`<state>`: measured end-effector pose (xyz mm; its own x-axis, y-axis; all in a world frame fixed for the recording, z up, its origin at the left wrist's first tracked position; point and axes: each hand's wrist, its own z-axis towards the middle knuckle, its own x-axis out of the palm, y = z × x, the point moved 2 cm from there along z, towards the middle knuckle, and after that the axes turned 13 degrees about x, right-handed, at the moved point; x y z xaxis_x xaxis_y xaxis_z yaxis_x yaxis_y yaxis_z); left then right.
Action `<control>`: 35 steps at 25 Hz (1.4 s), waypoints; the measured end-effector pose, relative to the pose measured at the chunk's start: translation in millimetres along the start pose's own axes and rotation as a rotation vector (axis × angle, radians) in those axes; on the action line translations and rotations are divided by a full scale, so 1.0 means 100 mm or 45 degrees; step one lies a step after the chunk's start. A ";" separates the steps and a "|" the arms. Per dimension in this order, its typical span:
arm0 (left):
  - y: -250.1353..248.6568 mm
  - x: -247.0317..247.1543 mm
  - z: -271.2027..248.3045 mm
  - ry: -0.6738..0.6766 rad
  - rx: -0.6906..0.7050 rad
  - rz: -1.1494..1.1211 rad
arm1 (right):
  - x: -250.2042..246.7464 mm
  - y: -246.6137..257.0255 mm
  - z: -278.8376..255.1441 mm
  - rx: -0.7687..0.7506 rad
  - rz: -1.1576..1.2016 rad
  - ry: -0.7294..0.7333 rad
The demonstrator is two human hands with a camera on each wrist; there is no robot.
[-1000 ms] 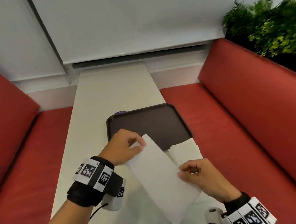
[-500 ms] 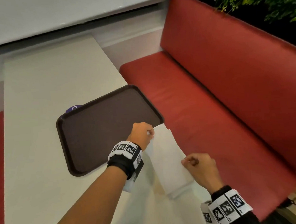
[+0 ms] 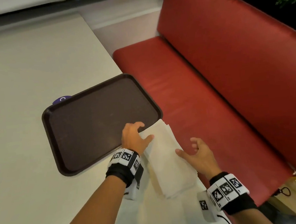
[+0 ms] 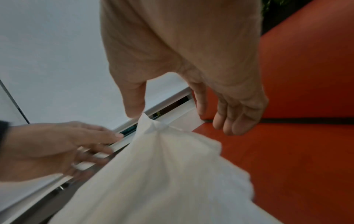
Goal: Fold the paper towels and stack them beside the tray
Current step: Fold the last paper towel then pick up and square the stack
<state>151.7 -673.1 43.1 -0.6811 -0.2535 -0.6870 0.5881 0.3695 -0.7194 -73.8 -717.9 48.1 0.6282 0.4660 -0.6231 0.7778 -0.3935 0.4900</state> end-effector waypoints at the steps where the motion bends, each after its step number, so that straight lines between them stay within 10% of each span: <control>1: 0.01 -0.02 -0.13 -0.127 -0.187 -0.140 | 0.01 0.08 0.06 0.019 0.019 0.051; 4: 0.01 0.20 -0.52 0.017 -0.767 -0.637 | 0.13 0.25 0.18 0.090 -0.014 0.284; 7: -0.02 0.41 -0.63 0.147 -0.941 -0.944 | 0.29 0.23 0.23 0.051 -0.062 0.386; 21: 0.03 0.44 -0.75 0.263 -0.637 -1.007 | 0.22 0.18 0.08 -0.043 0.264 0.630; 27: -0.14 -0.22 -1.12 0.365 -0.304 -1.726 | 0.16 0.57 -0.55 -0.343 0.351 1.118; 35: -0.24 -1.21 -1.65 -0.544 -0.234 -1.975 | 0.04 0.58 -1.19 -0.582 0.519 1.017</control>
<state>147.7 -503.8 160.1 -0.3558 -0.6705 0.6511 -0.5926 -0.3768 -0.7119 -24.4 -644.8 146.2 0.5446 0.8246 0.1534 0.3276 -0.3775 0.8661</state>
